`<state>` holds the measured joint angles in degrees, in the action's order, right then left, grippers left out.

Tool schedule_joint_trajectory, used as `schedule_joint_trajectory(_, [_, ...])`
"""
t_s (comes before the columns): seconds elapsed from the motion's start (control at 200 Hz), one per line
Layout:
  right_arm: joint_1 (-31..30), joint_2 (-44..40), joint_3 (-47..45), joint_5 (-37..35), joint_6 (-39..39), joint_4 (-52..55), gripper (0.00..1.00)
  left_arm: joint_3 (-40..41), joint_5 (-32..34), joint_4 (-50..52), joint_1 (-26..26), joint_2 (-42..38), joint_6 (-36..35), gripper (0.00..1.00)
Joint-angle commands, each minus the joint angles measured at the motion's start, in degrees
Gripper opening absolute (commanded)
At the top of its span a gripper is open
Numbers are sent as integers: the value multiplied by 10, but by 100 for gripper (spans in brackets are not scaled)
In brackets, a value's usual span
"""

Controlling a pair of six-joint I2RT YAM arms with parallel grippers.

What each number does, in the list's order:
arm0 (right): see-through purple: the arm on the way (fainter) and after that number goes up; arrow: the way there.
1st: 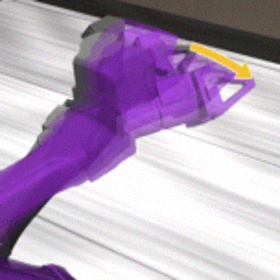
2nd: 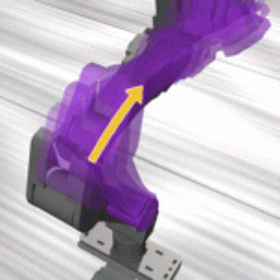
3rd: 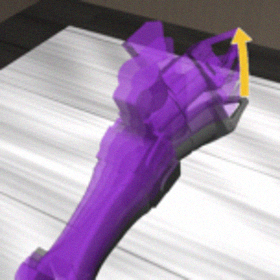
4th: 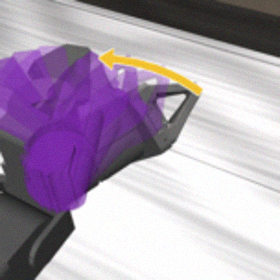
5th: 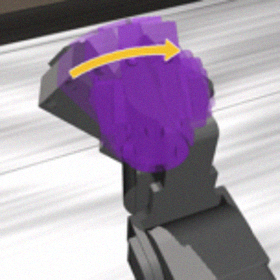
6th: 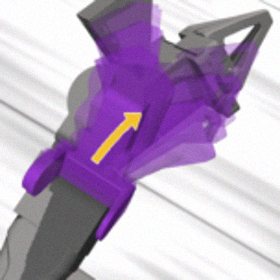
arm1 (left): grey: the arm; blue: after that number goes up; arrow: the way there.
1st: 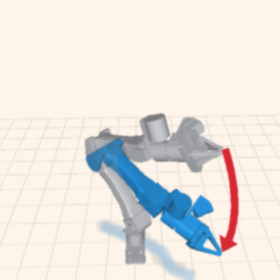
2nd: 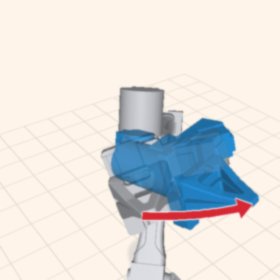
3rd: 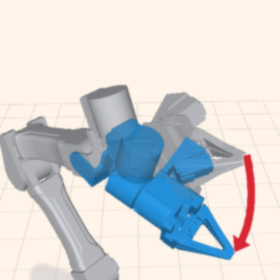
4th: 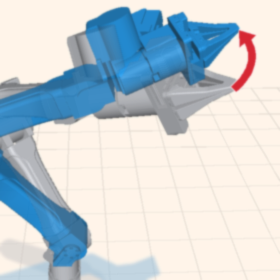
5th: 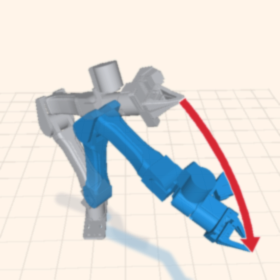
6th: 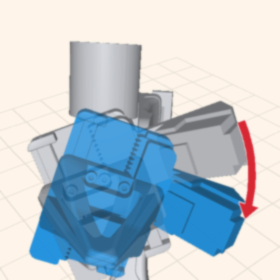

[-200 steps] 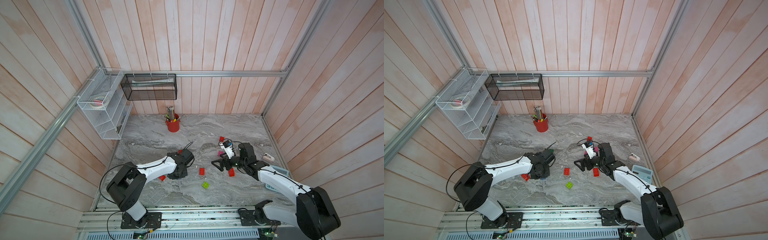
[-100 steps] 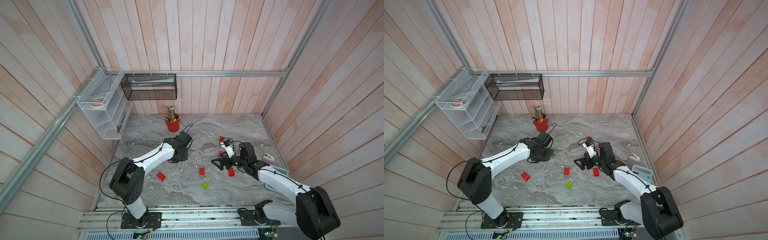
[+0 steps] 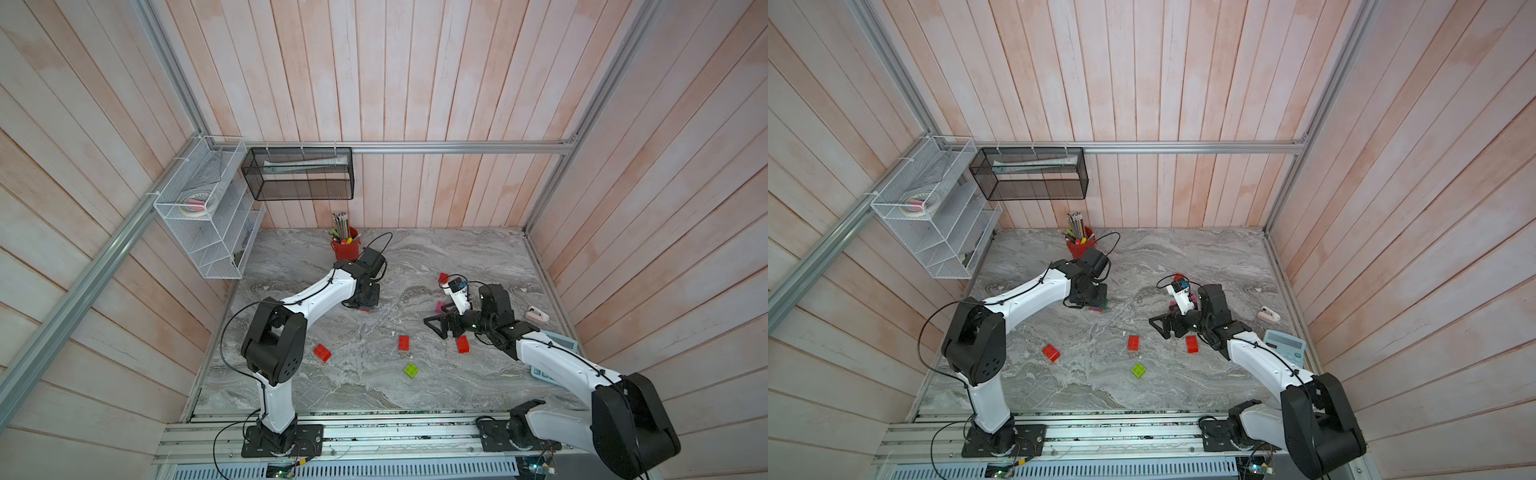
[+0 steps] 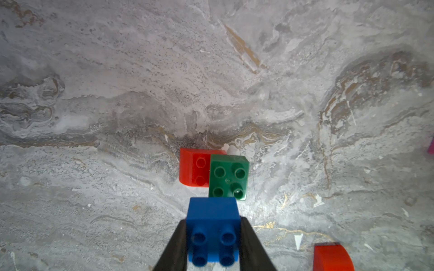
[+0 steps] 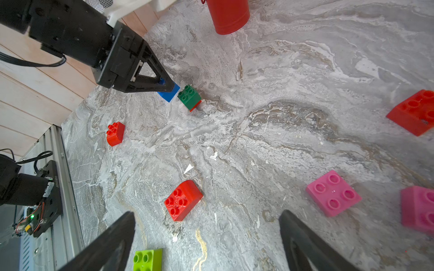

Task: Assemble the letter s with lego
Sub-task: Assemble the lego brick with the lego brick.

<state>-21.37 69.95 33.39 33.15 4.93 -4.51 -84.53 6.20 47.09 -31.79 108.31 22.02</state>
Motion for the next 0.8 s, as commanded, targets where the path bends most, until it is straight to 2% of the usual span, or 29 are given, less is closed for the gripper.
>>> schedule_joint_trajectory(0.0, [3,5,17,10,4,-4,97,-29,-6,-5,4,20,-20,28])
schedule_joint_trajectory(0.795, [10,14,16,16,4,-5,97,-39,3,-8,15,58,-36,28])
